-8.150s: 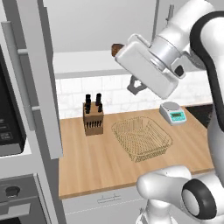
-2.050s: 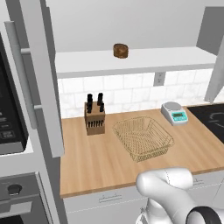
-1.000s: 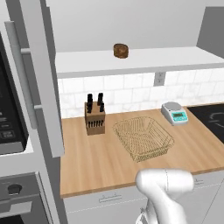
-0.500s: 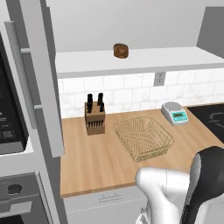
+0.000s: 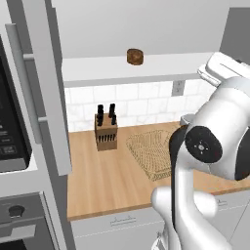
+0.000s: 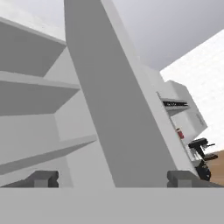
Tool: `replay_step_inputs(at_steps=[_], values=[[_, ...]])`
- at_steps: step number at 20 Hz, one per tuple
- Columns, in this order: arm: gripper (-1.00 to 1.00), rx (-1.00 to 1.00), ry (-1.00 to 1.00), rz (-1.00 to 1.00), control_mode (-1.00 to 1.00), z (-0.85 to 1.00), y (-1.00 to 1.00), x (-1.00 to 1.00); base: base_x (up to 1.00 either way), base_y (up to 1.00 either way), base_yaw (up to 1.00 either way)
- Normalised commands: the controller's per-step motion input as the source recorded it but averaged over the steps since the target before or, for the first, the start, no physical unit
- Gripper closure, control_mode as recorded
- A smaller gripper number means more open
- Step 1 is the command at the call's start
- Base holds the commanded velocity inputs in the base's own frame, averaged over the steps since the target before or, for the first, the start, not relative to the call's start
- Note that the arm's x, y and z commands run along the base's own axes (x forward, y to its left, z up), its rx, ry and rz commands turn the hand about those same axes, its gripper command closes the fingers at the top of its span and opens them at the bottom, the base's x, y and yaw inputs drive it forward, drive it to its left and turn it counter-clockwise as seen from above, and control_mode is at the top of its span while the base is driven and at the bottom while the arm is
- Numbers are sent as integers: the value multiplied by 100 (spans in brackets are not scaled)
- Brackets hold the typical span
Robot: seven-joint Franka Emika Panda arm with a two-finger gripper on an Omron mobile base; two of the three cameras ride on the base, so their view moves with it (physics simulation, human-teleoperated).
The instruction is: Open the cabinet, pick up the bread from the cabinet and place it in the basket. Then move the basket to the dining counter.
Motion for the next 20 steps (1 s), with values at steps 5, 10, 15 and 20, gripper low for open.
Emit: replay_step_inputs(at_steps=[5, 10, 15, 20], values=[[-100, 2, 9, -23, -100, -1, -83, 94, 0, 0, 0], [-100, 2, 5, -25, -100, -2, -84, 73, 0, 0, 0], [-100, 9, 3, -24, -100, 0, -100, 24, 0, 0, 0], [-100, 17, 0, -15, -100, 0, -100, 0, 0, 0, 0]])
